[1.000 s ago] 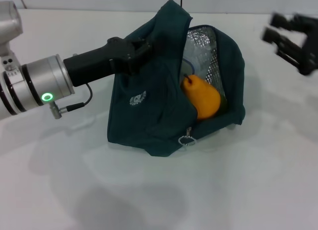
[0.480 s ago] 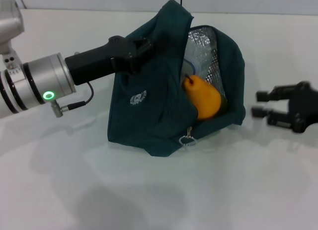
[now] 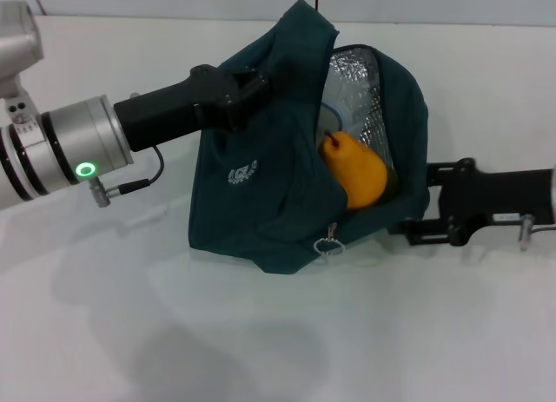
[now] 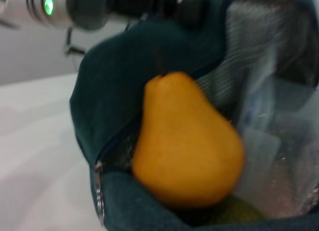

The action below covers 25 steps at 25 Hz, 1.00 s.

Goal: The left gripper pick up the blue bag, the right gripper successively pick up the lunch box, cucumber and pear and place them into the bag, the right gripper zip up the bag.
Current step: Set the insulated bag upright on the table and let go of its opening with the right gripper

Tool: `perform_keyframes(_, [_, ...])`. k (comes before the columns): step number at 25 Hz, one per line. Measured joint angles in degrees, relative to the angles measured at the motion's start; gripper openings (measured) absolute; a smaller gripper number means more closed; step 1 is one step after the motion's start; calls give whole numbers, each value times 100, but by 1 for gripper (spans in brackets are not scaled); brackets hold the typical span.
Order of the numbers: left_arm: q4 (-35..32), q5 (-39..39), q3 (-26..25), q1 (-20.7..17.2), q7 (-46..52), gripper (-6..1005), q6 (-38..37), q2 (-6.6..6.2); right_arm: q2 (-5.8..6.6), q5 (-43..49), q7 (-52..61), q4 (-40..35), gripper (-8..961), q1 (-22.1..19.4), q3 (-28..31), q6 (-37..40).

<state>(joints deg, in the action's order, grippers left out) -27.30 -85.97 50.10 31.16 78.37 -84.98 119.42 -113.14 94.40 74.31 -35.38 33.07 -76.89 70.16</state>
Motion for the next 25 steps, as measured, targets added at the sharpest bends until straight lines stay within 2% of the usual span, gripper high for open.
perform_keyframes(3, [-1,9,-1,-8,-2,46,0,0,-138,324,13,-7,695,101,7,-47])
perform_keyframes(9, [-3,29,-8,-54,-42,46,-19,-7,-186,350,19,-267,629,-65,185,-59])
perform_keyframes(14, [-3,26,-2,-98,-258,47,-46,-4,-238,104,-224,-531,443,-414,693,-5])
perform_keyframes(18, [67,37,0,-119,-466,47,-64,0,-236,-527,-819,-519,285,-601,734,96])
perform_keyframes(25, [168,75,0,-148,-761,47,-122,13,-203,-1770,-1943,-544,27,-962,897,715])
